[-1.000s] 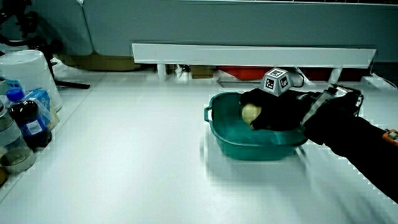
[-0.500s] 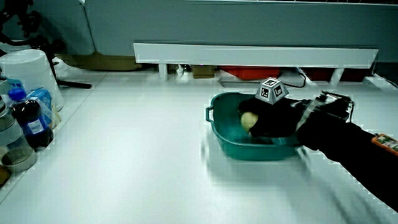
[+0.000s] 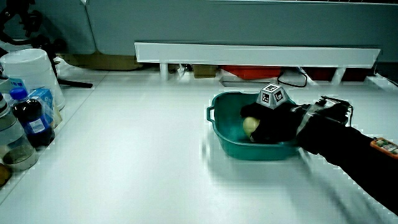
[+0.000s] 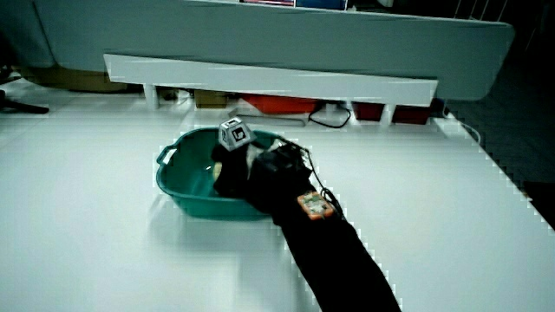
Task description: Place pear into plate
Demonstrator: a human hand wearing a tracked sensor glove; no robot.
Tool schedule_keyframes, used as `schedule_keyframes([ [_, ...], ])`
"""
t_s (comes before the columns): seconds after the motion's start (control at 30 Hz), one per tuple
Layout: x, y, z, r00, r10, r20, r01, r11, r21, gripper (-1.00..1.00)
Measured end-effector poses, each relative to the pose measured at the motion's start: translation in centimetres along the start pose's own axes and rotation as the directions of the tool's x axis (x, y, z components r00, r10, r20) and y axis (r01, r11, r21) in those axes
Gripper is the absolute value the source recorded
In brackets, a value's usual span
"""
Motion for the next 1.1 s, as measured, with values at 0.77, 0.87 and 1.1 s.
schedule_keyframes([
  [0.77,0.4,0.5,-2.0,1.0,-0.021,-0.006,0.021,0.9991,-0.038,0.0],
  [0.87,0.4,0.5,-2.2,1.0,-0.026,-0.007,0.025,0.9983,-0.052,0.0],
  [1.1,0.5,0.4,-2.3,0.999,-0.032,-0.009,0.031,0.9985,-0.045,0.0],
])
